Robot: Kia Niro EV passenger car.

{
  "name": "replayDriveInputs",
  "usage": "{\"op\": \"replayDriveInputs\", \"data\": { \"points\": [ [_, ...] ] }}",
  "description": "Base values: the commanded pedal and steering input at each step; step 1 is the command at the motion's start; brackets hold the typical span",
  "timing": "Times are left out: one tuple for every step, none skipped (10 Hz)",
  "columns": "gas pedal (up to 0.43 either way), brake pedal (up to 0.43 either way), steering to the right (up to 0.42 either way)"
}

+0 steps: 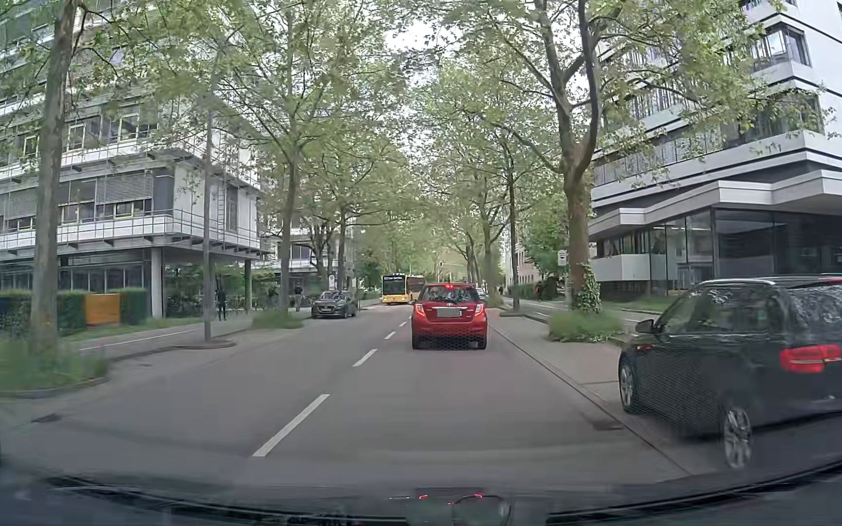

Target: Follow the waypoints while adhering to traffic rules and regulations

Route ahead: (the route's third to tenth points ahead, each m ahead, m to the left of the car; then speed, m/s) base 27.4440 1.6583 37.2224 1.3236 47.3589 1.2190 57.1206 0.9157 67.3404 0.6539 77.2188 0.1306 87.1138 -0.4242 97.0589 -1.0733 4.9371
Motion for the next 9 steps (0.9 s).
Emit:
{"op": "replayDriveInputs", "data": {
  "points": [
    [0.0, 0.024, 0.014],
    [0.0, 0.061, 0.014],
    [0.0, 0.098, 0.014],
    [0.0, 0.122, 0.014],
    [0.0, 0.134, 0.014],
    [0.0, 0.152, 0.013],
    [0.0, 0.152, 0.012],
    [0.0, 0.171, 0.012],
    [0.0, 0.171, 0.012]
  ]
}}
